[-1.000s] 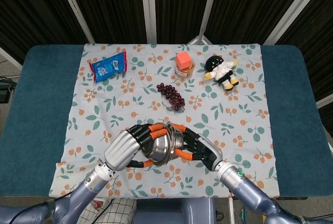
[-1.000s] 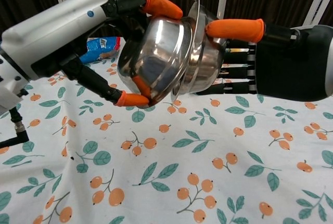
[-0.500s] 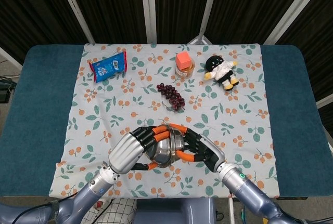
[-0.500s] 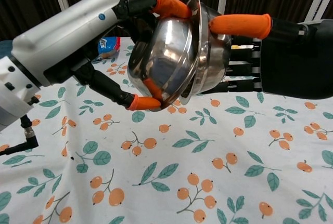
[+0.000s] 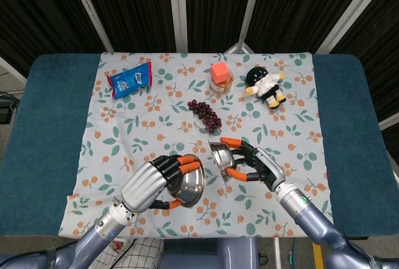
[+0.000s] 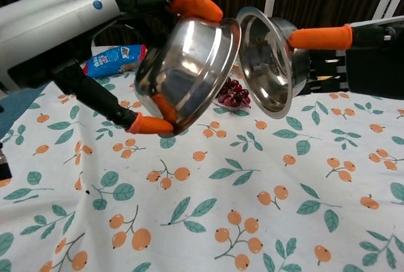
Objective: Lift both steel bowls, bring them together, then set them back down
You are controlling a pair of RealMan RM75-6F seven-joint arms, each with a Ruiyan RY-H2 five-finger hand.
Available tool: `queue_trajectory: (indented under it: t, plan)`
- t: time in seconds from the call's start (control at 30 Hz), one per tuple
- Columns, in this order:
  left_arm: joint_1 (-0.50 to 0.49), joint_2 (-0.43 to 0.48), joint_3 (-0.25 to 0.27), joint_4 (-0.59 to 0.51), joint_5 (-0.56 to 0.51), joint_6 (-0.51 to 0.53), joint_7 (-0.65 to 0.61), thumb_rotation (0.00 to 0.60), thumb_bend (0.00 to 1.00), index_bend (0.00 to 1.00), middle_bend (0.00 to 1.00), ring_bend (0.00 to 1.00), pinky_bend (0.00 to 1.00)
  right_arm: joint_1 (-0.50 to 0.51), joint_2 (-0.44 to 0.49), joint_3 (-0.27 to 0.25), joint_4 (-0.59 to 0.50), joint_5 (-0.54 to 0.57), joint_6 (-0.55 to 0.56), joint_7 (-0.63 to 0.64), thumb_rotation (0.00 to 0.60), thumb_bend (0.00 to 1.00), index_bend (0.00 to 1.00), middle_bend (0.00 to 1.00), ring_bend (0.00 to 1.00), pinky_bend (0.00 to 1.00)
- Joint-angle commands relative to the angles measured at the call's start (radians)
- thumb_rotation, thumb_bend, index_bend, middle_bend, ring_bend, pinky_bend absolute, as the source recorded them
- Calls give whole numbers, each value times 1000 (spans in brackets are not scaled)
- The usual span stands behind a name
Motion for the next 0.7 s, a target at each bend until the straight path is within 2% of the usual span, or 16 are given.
queue_trajectory:
  t: [0.03,0.1,0.2,0.33,0.47,0.53,0.63,0.7]
  plan:
    - [20,88,20,-87,-77,-46,77,600,389,400,546,440,618,-6,-59,-84,150,-157,190,-343,600,467,973,881,943,1000]
    - [25,126,30,-118,-131,-78,139,600,389,395,540,435,609,-6,-95,-126,216,-219,251,-488,600,467,973,881,943,1000]
    - [27,157,49,-130,-187,-116,234,600,384,387,527,420,580,-11,-148,-176,309,-302,319,-634,600,468,973,881,943,1000]
    - [31,145,59,-93,-242,-137,312,600,380,386,524,410,531,-16,-244,-249,471,-434,405,-780,600,466,962,879,918,1000]
    - [25,111,52,-26,-337,-168,377,600,378,379,519,401,522,-5,-332,-316,640,-522,418,-916,600,467,890,835,855,1000]
    - [18,86,44,12,-357,-169,410,600,371,375,513,390,493,-5,-377,-326,690,-537,438,-916,600,467,880,827,846,1000]
    - [14,56,38,65,-369,-157,463,600,357,373,502,374,413,1,-402,-332,707,-528,429,-864,600,466,854,803,828,997]
    - [14,44,35,78,-378,-153,478,600,337,369,485,358,349,5,-404,-334,709,-525,423,-846,600,467,794,755,793,975]
